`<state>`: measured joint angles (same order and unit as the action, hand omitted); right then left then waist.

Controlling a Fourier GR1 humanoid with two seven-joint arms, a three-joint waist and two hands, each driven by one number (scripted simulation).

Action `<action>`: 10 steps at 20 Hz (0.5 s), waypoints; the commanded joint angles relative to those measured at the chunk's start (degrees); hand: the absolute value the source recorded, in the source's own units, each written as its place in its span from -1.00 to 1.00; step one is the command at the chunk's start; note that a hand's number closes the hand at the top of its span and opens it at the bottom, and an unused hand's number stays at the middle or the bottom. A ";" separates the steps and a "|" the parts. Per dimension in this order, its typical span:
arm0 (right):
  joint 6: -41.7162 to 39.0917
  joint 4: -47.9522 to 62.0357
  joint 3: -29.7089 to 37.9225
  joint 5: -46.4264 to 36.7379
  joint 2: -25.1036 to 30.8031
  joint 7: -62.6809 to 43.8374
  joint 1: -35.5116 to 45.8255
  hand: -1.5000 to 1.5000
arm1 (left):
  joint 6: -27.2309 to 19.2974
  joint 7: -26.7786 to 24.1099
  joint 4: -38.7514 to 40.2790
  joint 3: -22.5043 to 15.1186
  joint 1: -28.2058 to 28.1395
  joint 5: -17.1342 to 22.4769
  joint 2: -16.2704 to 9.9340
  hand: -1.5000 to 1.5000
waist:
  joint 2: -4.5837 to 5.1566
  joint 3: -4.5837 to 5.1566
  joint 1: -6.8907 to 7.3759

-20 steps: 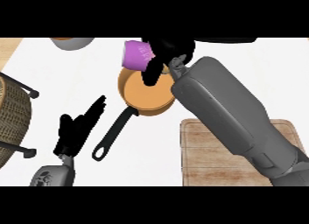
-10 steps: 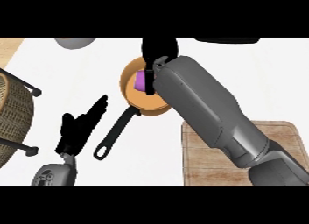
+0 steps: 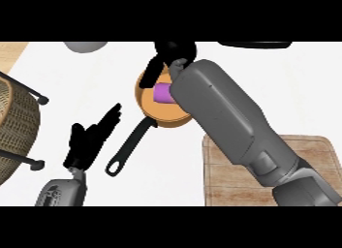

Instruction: Pick the can from the cutting board and place it in the pot

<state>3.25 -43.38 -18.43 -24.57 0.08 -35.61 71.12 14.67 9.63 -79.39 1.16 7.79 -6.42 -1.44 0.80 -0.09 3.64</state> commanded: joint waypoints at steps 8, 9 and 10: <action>28.04 -1.88 14.09 3.77 1.09 7.99 1.01 -1.00 | -0.14 0.34 -1.50 0.73 -3.23 0.51 -0.69 0.00 | -0.43 0.08 -1.94; 27.37 -3.61 15.22 5.00 2.32 9.13 -0.29 -1.00 | -0.42 0.07 -1.74 0.70 -3.38 0.60 -0.34 0.00 | -0.60 0.06 -2.59; 27.24 -5.48 15.29 5.38 2.14 9.72 -1.25 -1.00 | -0.75 -0.48 -1.60 0.24 -4.93 -0.48 -0.70 0.00 | -0.75 0.07 -2.95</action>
<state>26.82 -46.49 -6.56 -20.55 1.17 -28.76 70.94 14.36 9.34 -80.81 1.78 5.57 -6.13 -2.03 0.28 -0.08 1.64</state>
